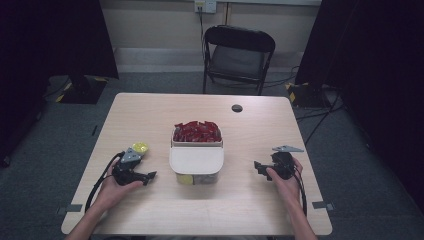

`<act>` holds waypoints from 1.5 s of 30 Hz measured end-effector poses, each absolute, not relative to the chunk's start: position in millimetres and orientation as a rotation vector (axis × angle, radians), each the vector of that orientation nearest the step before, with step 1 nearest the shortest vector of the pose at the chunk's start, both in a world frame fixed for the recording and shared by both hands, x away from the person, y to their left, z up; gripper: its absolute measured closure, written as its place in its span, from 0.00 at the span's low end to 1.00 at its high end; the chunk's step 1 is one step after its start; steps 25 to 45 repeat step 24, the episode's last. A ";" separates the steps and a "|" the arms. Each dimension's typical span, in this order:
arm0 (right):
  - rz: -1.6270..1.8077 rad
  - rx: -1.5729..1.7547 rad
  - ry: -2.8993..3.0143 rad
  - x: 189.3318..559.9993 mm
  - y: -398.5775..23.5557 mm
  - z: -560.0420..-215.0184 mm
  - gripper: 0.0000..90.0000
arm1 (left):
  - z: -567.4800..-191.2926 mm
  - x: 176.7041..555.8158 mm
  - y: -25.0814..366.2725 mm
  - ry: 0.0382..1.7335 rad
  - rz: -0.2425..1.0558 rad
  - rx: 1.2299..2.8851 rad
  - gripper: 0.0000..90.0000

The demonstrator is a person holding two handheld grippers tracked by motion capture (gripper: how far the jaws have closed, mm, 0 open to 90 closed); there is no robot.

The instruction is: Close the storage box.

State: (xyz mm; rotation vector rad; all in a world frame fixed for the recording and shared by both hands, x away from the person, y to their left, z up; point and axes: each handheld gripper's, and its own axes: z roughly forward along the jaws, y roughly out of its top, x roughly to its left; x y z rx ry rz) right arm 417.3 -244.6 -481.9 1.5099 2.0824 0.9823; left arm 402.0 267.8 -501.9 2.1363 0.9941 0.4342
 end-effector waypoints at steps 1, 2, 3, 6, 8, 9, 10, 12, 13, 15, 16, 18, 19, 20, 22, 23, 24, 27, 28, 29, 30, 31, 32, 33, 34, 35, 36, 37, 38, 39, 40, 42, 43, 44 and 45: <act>0.950 1.508 2.090 418.0 -245.4 -483.8 0.18 | -501.9 402.0 267.8 0.994 0.434 2.136 0.16; 0.924 1.512 2.096 418.6 -245.5 -485.7 0.18 | -501.7 402.3 268.2 0.989 0.438 2.139 0.16; 0.924 1.512 2.096 418.6 -245.5 -485.7 0.18 | -501.7 402.3 268.2 0.989 0.438 2.139 0.16; 0.859 1.502 2.114 420.5 -246.1 -492.5 0.18 | -501.6 402.3 268.3 0.989 0.442 2.140 0.16; 0.846 1.491 2.112 420.7 -245.6 -493.2 0.18 | -501.7 402.3 268.3 0.991 0.438 2.138 0.16; 0.839 1.489 2.100 420.1 -244.6 -494.1 0.17 | -502.0 402.4 268.1 0.996 0.436 2.132 0.16; 0.838 1.475 2.091 419.3 -244.1 -495.4 0.16 | -501.9 402.6 268.5 0.998 0.437 2.132 0.16; 0.854 1.468 2.072 417.6 -244.0 -497.3 0.16 | -501.9 402.8 268.8 0.996 0.435 2.133 0.16; 0.858 1.471 2.062 417.0 -243.8 -497.8 0.15 | -501.9 402.8 268.7 0.997 0.435 2.133 0.16; 0.878 1.457 2.044 415.6 -244.7 -500.3 0.14 | -501.9 402.7 268.7 0.997 0.435 2.132 0.16; 0.878 1.459 2.041 415.3 -244.8 -500.5 0.14 | -501.9 402.8 268.7 0.997 0.435 2.132 0.16; 0.877 1.464 2.036 414.9 -244.3 -500.5 0.14 | -501.9 402.7 268.7 0.997 0.435 2.132 0.16; 0.877 1.465 2.036 414.9 -244.4 -500.5 0.14 | -501.9 402.7 268.7 0.997 0.435 2.132 0.16; 0.877 1.463 2.037 414.9 -244.4 -500.5 0.14 | -501.9 402.8 268.7 0.997 0.434 2.132 0.16; 0.877 1.464 2.037 414.9 -244.4 -500.5 0.14 | -501.9 402.9 268.8 0.996 0.434 2.133 0.16; 0.877 1.463 2.037 414.9 -244.4 -500.5 0.14 | -501.9 402.9 268.8 0.996 0.433 2.133 0.16; 0.877 1.463 2.037 414.9 -244.4 -500.5 0.14 | -501.9 402.9 268.8 0.996 0.433 2.133 0.16; 0.877 1.463 2.037 414.9 -244.4 -500.5 0.14 | -501.9 402.9 268.8 0.996 0.433 2.133 0.16; 0.877 1.463 2.037 414.9 -244.4 -500.5 0.14 | -501.9 402.9 268.8 0.996 0.433 2.133 0.16; 0.877 1.463 2.037 414.9 -244.4 -500.5 0.14 | -501.9 402.9 268.8 0.996 0.433 2.133 0.16; 0.877 1.463 2.037 414.9 -244.4 -500.5 0.14 | -501.9 402.9 268.8 0.996 0.433 2.133 0.16; 0.877 1.463 2.037 414.9 -244.4 -500.5 0.14 | -501.9 402.9 268.8 0.996 0.433 2.133 0.16; 0.877 1.463 2.037 414.9 -244.4 -500.5 0.14 | -501.9 402.9 268.8 0.996 0.433 2.133 0.16; 0.877 1.463 2.037 414.9 -244.4 -500.5 0.14 | -501.9 402.9 268.8 0.996 0.433 2.133 0.16; 0.877 1.463 2.037 414.9 -244.4 -500.5 0.14 | -501.9 402.9 268.8 0.996 0.433 2.133 0.16; 0.877 1.463 2.037 414.9 -244.4 -500.5 0.14 | -501.9 402.9 268.8 0.996 0.433 2.133 0.16; 0.877 1.463 2.037 414.9 -244.4 -500.5 0.14 | -501.9 402.9 268.8 0.996 0.433 2.133 0.16; 0.877 1.463 2.037 414.9 -244.4 -500.5 0.14 | -501.9 402.9 268.8 0.996 0.433 2.133 0.16; 0.877 1.463 2.037 414.9 -244.4 -500.5 0.14 | -501.9 402.9 268.8 0.996 0.433 2.133 0.16; 0.877 1.463 2.037 414.9 -244.4 -500.5 0.14 | -501.9 402.9 268.8 0.996 0.433 2.133 0.16; 0.877 1.463 2.037 414.9 -244.4 -500.5 0.14 | -501.9 402.9 268.8 0.996 0.433 2.133 0.16; 0.877 1.463 2.037 414.9 -244.4 -500.5 0.14 | -501.9 402.9 268.8 0.996 0.433 2.133 0.16; 0.877 1.463 2.037 414.9 -244.4 -500.5 0.14 | -501.9 402.9 268.8 0.996 0.433 2.133 0.16; 0.877 1.463 2.037 414.9 -244.4 -500.5 0.14 | -501.9 402.9 268.8 0.996 0.433 2.133 0.16; 0.877 1.463 2.037 414.9 -244.4 -500.5 0.14 | -501.9 402.9 268.8 0.996 0.433 2.133 0.16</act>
